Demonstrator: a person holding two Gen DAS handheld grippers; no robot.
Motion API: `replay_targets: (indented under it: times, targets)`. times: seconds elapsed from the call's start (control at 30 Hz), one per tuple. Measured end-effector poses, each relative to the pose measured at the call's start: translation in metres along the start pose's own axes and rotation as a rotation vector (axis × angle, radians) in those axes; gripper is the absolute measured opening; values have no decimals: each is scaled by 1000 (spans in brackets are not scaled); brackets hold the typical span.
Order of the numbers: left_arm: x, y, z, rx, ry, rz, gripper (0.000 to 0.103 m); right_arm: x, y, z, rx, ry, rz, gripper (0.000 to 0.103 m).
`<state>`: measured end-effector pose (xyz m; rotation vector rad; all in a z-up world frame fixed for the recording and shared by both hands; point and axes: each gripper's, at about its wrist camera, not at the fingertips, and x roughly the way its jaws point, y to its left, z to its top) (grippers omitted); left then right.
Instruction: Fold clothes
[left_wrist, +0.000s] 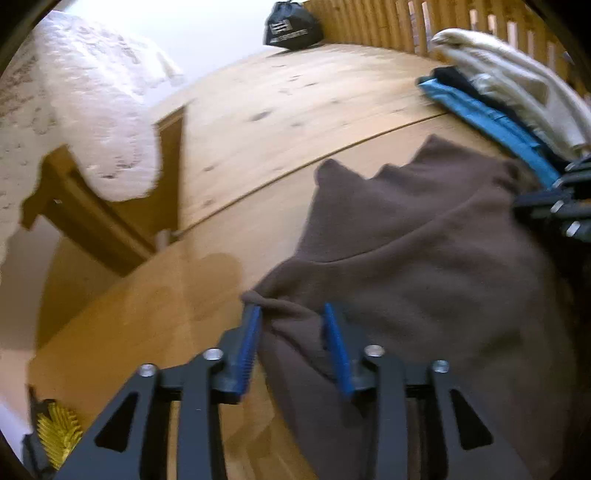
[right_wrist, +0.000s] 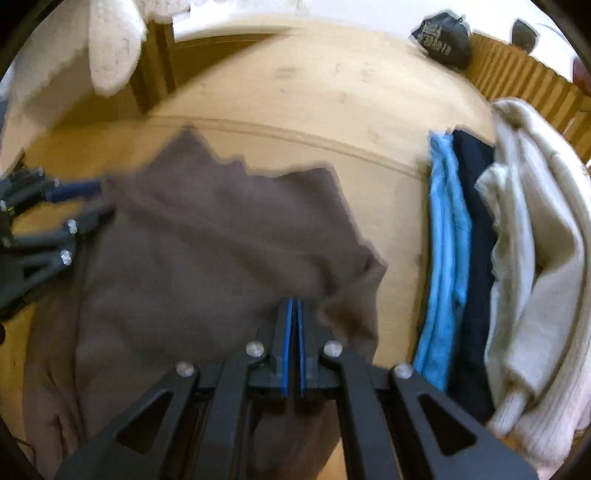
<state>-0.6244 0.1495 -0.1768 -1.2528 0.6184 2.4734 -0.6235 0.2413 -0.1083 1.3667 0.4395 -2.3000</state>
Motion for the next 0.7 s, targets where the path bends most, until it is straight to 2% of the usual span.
replay_targets:
  times: [0.03, 0.1, 0.17, 0.23, 0.3, 0.43, 0.47, 0.53, 0.6, 0.7]
  targets:
    - [1, 2, 0, -6, 2, 10, 48, 2, -8, -2, 28, -5, 17, 0]
    - [1, 6, 0, -27, 6, 12, 49, 4, -11, -3, 29, 2, 21, 0]
    - [0, 6, 1, -24, 6, 9, 46, 3, -7, -3, 21, 4, 49, 0]
    - [-5, 4, 3, -11, -6, -2, 41, 1, -4, 5, 36, -31, 102, 4]
    - [-12, 6, 5, -43, -44, -15, 40, -6, 3, 4, 17, -72, 138, 5]
    - [-40, 4, 4, -45, -107, -38, 38, -12, 12, -10, 6, -50, 204, 6]
    - [-48, 6, 2, -57, -109, -66, 36, -23, 13, -17, -1, -63, 228, 6]
    - [-78, 8, -13, -75, -109, -150, 36, -50, 8, -39, -16, -66, 280, 6]
    - [-115, 6, -32, -59, -130, -163, 36, -85, 10, -71, -40, -70, 309, 6]
    - [-200, 2, -83, -19, -197, -161, 38, -146, 15, -122, -64, -102, 315, 8]
